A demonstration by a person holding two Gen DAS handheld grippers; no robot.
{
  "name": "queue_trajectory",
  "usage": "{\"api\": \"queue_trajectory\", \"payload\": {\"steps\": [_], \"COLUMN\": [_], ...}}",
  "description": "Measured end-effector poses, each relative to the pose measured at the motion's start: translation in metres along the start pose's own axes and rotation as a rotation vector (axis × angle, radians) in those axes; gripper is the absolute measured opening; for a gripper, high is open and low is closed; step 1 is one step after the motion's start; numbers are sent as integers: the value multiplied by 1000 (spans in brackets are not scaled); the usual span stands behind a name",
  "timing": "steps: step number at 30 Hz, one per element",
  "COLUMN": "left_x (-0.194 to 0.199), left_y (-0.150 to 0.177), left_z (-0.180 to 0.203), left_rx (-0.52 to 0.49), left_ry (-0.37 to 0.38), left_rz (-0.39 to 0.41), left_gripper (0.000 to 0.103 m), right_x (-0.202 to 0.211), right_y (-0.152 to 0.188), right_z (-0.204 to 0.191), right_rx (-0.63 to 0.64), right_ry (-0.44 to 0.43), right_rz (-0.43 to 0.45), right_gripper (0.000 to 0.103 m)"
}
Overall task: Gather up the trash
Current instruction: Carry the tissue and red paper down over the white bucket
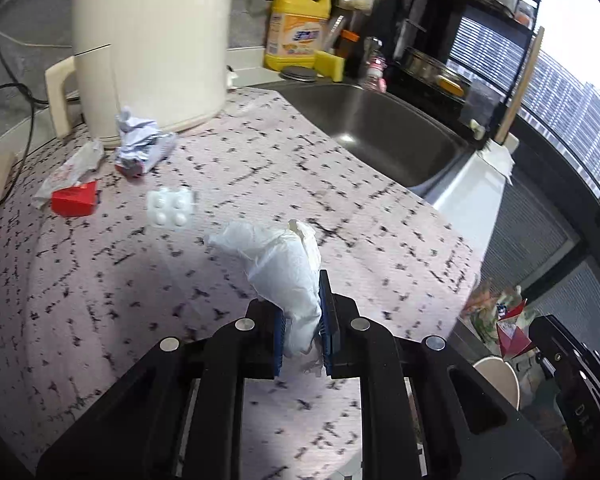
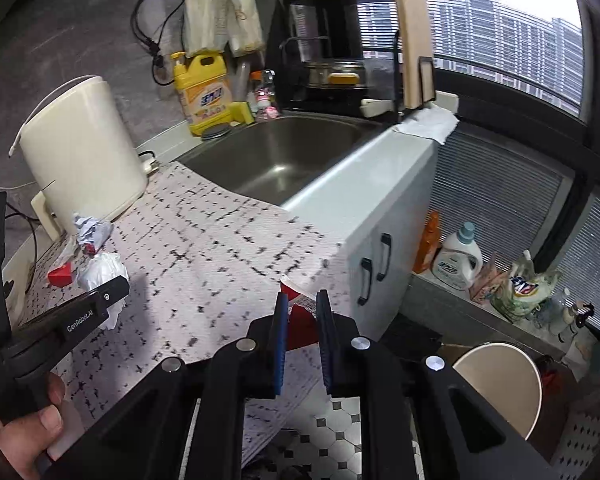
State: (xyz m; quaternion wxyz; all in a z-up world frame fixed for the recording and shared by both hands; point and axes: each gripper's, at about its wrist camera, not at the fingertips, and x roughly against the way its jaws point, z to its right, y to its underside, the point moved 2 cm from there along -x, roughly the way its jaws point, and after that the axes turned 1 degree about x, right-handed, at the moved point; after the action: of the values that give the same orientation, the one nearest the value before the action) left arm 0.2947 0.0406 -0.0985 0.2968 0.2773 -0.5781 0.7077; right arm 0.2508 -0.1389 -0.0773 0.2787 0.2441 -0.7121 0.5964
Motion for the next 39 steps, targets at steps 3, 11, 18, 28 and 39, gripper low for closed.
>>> {"api": "queue_trajectory", "payload": {"steps": [3, 11, 18, 28, 39], "left_x": [-6, -15, -22, -38, -53], "left_y": [6, 27, 55, 94, 113], "left_z": [32, 112, 178, 244, 283], "left_rx": [-40, -135, -221, -298, -335], "left_ry": [41, 140, 210, 275, 273], "left_rz": [-20, -58, -109, -182, -228], "left_gripper": [15, 15, 15, 15, 15], "right_x": [8, 30, 50, 62, 52], "right_y": [5, 23, 39, 65, 75], "right_z": [31, 111, 177, 242, 283], "right_rx": [-38, -130, -220, -285, -342], "right_ry": [47, 159, 272, 341, 393], "right_rz": [0, -6, 5, -27, -70], "right_gripper": [14, 14, 15, 14, 36]}}
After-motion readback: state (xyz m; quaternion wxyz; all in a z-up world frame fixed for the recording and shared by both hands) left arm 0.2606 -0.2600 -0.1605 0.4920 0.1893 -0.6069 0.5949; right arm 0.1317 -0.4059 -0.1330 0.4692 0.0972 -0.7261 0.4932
